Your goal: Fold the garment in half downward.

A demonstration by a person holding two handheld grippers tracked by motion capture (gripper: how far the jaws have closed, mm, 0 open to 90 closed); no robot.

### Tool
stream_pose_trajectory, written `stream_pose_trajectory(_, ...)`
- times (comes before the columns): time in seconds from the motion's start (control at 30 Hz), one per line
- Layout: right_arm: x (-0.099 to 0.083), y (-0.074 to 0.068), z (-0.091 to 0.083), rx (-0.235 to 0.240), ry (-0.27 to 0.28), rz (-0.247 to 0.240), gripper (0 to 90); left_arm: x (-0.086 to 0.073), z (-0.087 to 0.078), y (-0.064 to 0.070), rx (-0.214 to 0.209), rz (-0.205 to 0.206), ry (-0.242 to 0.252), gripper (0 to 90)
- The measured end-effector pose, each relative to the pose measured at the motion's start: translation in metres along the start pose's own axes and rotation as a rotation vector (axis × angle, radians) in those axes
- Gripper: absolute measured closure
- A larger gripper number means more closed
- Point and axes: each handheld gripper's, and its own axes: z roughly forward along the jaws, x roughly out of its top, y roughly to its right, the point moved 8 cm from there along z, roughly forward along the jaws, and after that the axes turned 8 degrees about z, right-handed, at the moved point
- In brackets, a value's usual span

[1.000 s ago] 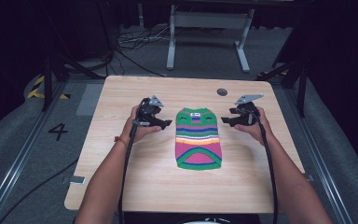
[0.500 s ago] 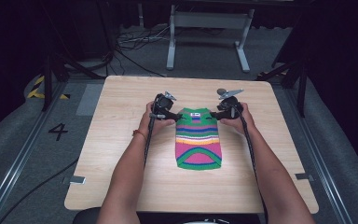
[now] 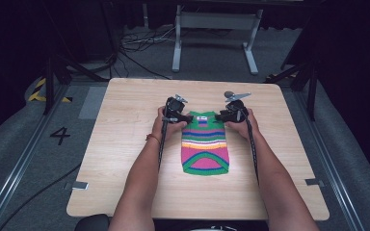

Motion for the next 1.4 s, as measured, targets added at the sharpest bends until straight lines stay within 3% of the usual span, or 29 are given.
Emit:
stream_pose_trajectory(0.07,0.0,-0.002,0.0,0.007,-0.004,0.0,71.8,0.001,-0.001,0.004,-0.02,0.012,0.008,51.7)
stream_pose_trajectory(0.13,-0.001,-0.006,0.0,0.015,-0.015,-0.008,79.3,0.001,-0.002,0.007,-0.04,0.013,0.008,55.6)
stream_pose_trajectory(0.2,-0.001,-0.008,-0.001,0.011,-0.022,-0.014,82.6,0.001,-0.003,0.01,-0.058,0.024,0.001,70.0)
stream_pose_trajectory(0.37,-0.002,-0.01,-0.004,0.01,-0.036,-0.037,85.1,0.002,-0.004,0.013,-0.052,0.049,-0.009,81.1)
stream_pose_trajectory(0.47,-0.001,-0.012,-0.008,0.023,-0.023,-0.046,85.6,0.005,-0.008,0.012,-0.025,0.079,-0.006,82.8)
stream_pose_trajectory(0.6,0.005,-0.014,-0.021,0.047,0.026,-0.039,85.6,0.013,-0.019,0.013,-0.025,0.101,0.031,82.8)
stream_pose_trajectory(0.77,0.014,-0.019,-0.036,0.06,0.063,-0.068,85.5,0.02,-0.03,0.015,-0.023,0.113,0.061,82.1)
stream_pose_trajectory(0.93,0.019,-0.025,-0.05,0.091,0.107,-0.081,85.4,0.027,-0.046,0.019,-0.018,0.152,0.096,81.9)
stream_pose_trajectory(1.1,0.019,-0.036,-0.065,0.13,0.146,-0.119,85.4,0.028,-0.062,0.026,-0.009,0.222,0.116,82.3)
stream_pose_trajectory(1.3,0.015,-0.052,-0.078,0.178,0.173,-0.168,85.3,0.025,-0.079,0.038,-0.028,0.272,0.156,82.2)
stream_pose_trajectory(1.4,0.01,-0.058,-0.083,0.19,0.172,-0.186,84.9,0.021,-0.085,0.044,-0.008,0.327,0.126,81.6)
